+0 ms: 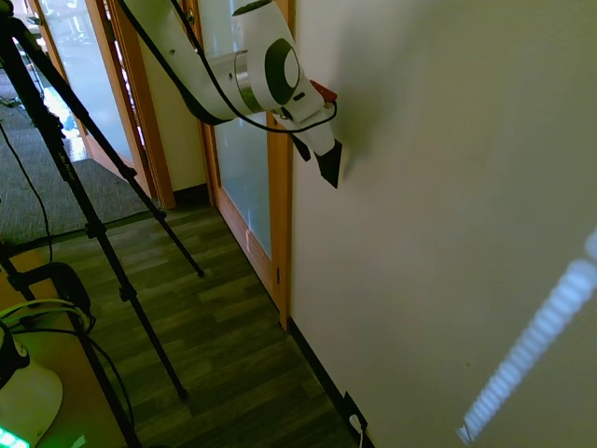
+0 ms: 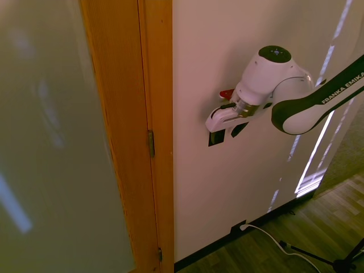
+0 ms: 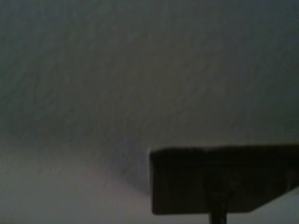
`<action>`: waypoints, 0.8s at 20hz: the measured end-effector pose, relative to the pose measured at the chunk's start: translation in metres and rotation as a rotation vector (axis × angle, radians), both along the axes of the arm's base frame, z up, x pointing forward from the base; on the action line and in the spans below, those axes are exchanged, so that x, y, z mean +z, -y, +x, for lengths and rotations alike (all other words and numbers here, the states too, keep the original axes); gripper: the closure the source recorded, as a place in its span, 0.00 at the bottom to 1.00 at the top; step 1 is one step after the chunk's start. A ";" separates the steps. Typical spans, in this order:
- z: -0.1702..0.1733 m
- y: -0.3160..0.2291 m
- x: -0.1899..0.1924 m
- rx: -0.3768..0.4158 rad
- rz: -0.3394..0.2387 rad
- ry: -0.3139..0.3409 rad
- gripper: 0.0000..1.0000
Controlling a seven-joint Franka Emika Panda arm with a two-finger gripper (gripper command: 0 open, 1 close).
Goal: Turn on the light
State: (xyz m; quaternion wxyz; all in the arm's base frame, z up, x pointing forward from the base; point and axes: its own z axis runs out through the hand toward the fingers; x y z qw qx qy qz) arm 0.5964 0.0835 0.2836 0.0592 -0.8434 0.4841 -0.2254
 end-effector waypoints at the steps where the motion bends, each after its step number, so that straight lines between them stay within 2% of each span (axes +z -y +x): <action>1: 0.002 0.001 -0.001 -0.003 -0.001 0.012 1.00; 7: 0.003 0.001 -0.011 -0.011 0.003 0.027 1.00; 16: 0.005 0.009 -0.006 -0.024 0.017 0.051 1.00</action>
